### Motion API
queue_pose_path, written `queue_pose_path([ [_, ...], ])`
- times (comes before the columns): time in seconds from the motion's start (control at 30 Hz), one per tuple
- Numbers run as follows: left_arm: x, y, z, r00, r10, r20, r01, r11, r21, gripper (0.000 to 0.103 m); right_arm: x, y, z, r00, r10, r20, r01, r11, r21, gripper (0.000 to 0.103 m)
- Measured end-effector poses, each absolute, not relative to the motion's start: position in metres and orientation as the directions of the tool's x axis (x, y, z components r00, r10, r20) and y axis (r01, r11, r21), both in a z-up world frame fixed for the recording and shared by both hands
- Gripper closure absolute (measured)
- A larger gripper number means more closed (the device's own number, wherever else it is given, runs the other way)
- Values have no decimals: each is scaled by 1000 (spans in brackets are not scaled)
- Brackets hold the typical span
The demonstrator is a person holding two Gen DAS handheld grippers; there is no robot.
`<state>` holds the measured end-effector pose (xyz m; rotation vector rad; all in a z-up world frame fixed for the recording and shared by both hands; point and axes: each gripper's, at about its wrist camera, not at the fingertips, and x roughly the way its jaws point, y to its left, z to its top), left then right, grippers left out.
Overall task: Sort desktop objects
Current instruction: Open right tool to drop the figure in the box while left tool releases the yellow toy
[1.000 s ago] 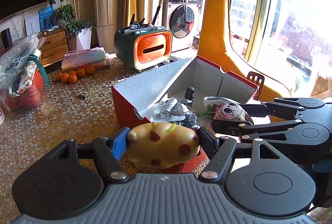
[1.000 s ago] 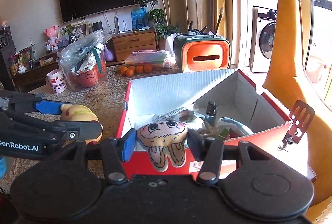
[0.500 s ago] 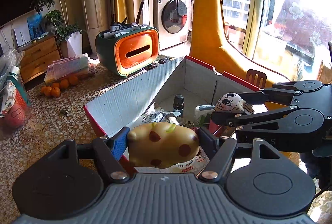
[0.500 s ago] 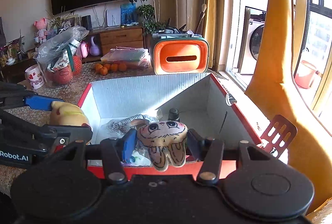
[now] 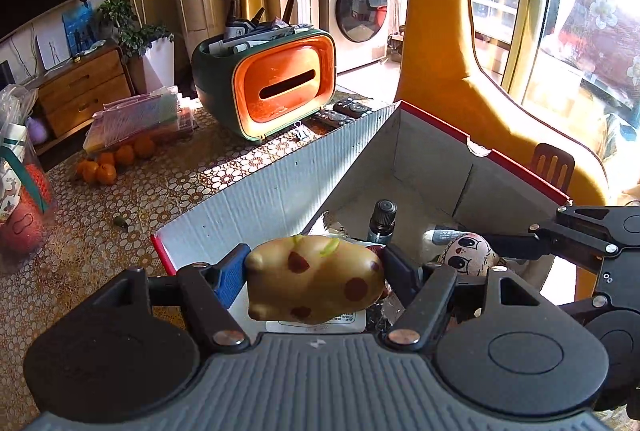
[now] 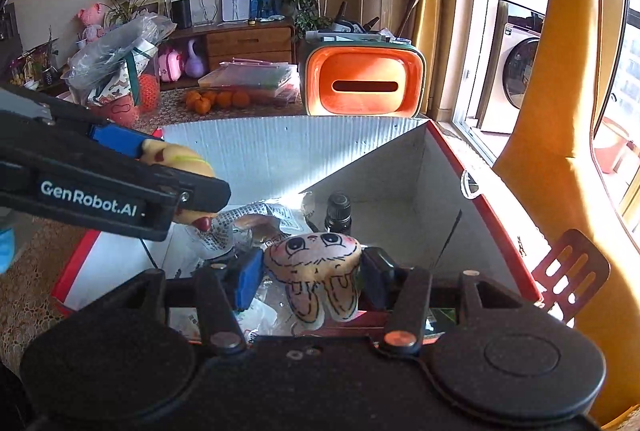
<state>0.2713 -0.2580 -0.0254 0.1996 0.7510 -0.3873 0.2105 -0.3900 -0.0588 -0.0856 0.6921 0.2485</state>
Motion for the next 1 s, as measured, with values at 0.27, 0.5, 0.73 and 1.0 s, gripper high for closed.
queue_pose_path([
  [0.27,296,-264,-45,621,-256,-741,411,911,30,31,223,-384,-75,702,197,-684,-278,961,-8,51],
  [0.5,299,-269,-47,612,-268,-744,437,899,35,30,228,-384,-80,685,201,-700,-281,960,1,50],
  [0.73,297,-268,-46,602,-269,-752,435,900,27,26,226,-385,-80,682,203,-703,-276,961,11,43],
  [1.0,285,-256,-40,625,-268,-733,417,909,22,21,218,-386,-74,695,206,-689,-272,962,13,38],
])
